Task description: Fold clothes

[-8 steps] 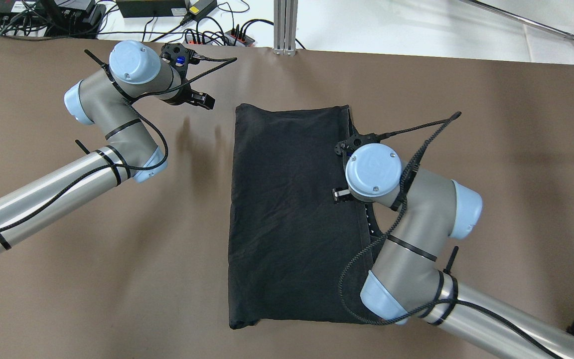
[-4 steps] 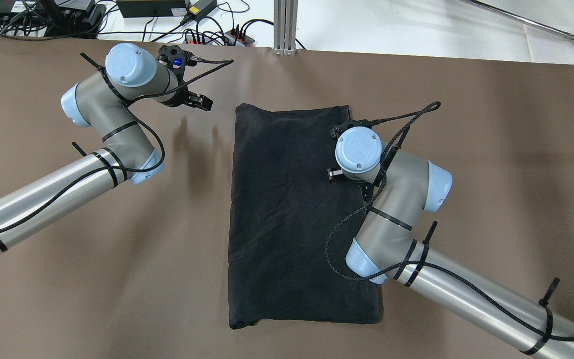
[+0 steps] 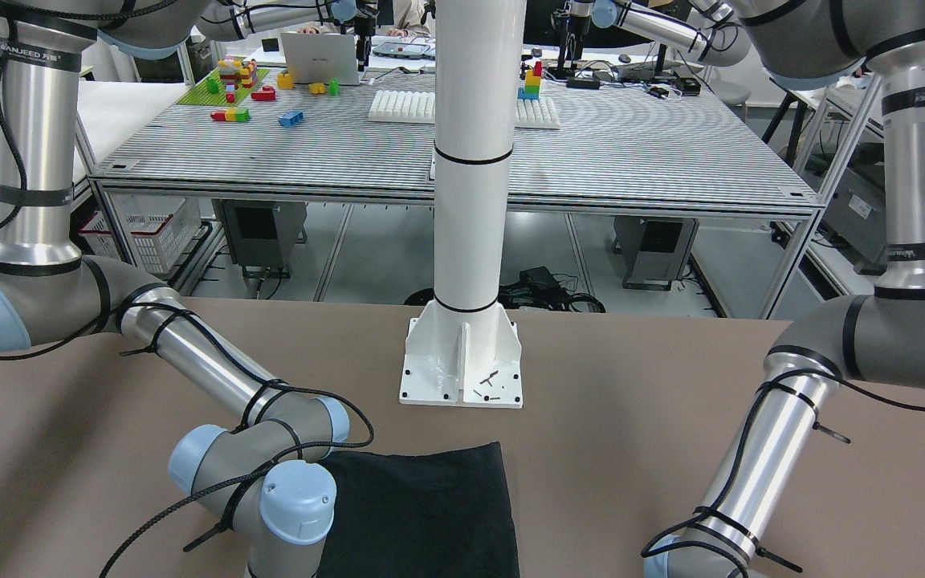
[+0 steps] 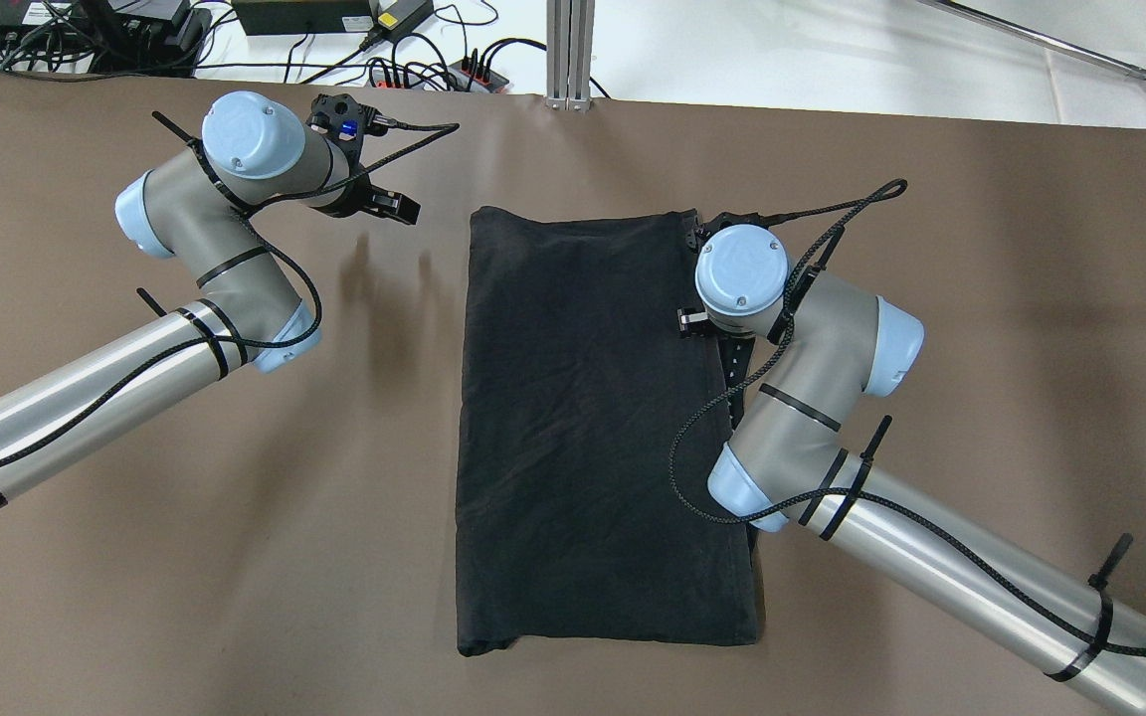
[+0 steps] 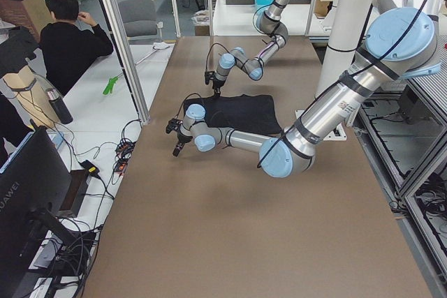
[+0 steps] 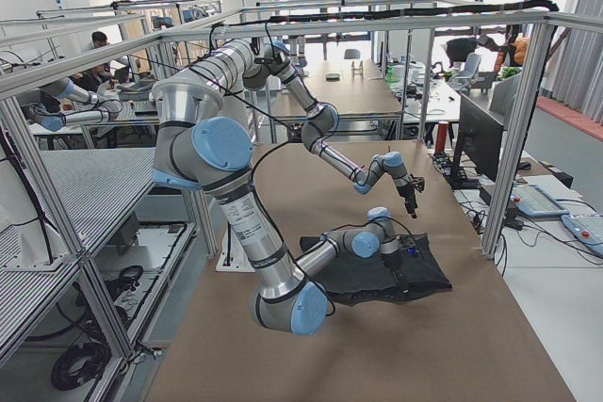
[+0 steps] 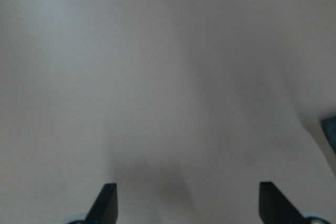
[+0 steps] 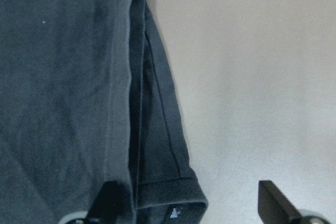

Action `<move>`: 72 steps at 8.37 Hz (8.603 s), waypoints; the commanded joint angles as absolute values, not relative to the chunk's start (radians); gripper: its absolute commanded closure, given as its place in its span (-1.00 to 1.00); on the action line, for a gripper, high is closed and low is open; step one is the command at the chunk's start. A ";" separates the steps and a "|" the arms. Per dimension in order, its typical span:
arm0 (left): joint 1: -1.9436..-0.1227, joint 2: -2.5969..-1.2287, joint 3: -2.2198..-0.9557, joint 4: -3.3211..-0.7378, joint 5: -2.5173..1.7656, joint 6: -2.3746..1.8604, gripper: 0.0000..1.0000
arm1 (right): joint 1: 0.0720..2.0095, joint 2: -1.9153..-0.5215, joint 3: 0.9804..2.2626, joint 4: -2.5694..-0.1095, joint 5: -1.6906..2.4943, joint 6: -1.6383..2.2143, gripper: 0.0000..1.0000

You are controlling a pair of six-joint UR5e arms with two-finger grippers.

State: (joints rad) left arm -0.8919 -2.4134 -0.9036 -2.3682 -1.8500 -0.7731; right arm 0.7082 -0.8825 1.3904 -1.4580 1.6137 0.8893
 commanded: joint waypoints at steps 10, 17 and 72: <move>-0.710 -2.333 -1.141 -2.370 -1.921 -1.245 -0.79 | 0.772 -0.940 1.497 -1.381 1.715 0.828 -0.87; -0.728 -2.335 -1.144 -2.368 -1.974 -1.226 1.00 | 0.772 -0.945 1.499 -1.381 1.715 0.828 -0.88; -0.229 -1.698 -1.821 -2.462 -1.376 -2.005 1.00 | 0.362 -1.143 1.671 -1.100 1.404 2.187 -0.43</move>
